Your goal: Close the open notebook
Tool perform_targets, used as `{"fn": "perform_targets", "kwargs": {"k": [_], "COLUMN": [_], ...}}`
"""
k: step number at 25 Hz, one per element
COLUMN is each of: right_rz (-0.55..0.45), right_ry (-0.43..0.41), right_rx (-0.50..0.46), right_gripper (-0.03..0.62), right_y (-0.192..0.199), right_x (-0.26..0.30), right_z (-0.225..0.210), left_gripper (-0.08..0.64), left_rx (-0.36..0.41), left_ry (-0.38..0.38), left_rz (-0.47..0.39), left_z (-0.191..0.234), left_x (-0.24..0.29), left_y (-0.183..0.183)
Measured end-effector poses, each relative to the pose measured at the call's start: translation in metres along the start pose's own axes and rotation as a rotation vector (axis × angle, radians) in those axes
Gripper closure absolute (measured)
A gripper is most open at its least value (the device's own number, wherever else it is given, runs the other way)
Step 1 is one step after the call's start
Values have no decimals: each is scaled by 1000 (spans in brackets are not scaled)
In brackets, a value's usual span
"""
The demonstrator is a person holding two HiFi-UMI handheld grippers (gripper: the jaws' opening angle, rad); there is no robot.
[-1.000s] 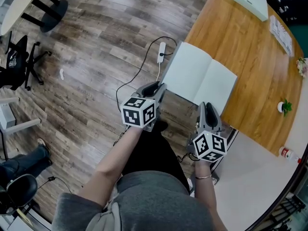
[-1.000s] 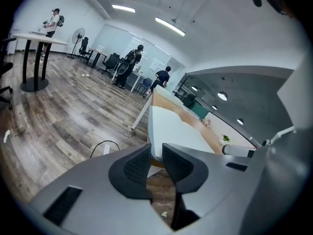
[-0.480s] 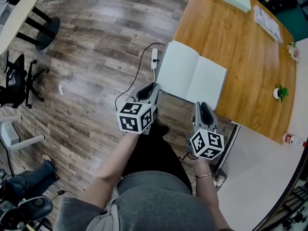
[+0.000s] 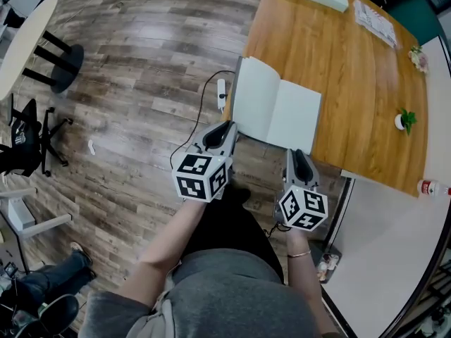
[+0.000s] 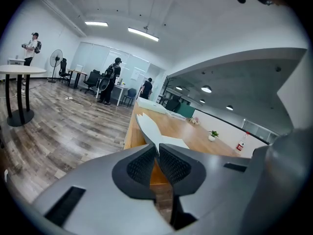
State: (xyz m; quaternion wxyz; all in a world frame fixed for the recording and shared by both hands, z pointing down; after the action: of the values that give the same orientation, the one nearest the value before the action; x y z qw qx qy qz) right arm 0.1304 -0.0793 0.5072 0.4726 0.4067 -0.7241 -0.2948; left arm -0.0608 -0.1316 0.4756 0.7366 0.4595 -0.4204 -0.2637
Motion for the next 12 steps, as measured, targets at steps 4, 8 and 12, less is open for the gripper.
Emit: {"fn": "perform_targets", "kwargs": {"k": [4, 8, 12], "right_rz": [-21, -41, -64], "right_ry": [20, 45, 76], "right_rx": [7, 17, 32], "right_gripper": [494, 495, 497], "right_y": [-2, -3, -4], "right_x": [-8, -18, -27], "right_z": [-4, -10, -18], "left_gripper": [515, 517, 518], "left_rx": [35, 63, 95], "left_ry": [34, 69, 113], "left_rz": [-18, -32, -38], "left_z": [-15, -30, -45], "left_x": [0, 0, 3], "left_y": [-10, -18, -24]}}
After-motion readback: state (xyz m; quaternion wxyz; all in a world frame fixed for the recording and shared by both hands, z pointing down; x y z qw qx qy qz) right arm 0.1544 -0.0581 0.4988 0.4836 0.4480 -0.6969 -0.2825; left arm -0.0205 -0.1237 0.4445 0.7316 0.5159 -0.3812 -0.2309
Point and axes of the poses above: the fingertips, and each gripper's own axes: x forward along the fingers, z to its left, y out of its underside, the point moved 2 cm from there along -x, backward along the fingers, and after that the axes turned 10 degrees about x, right-handed, at the moved point
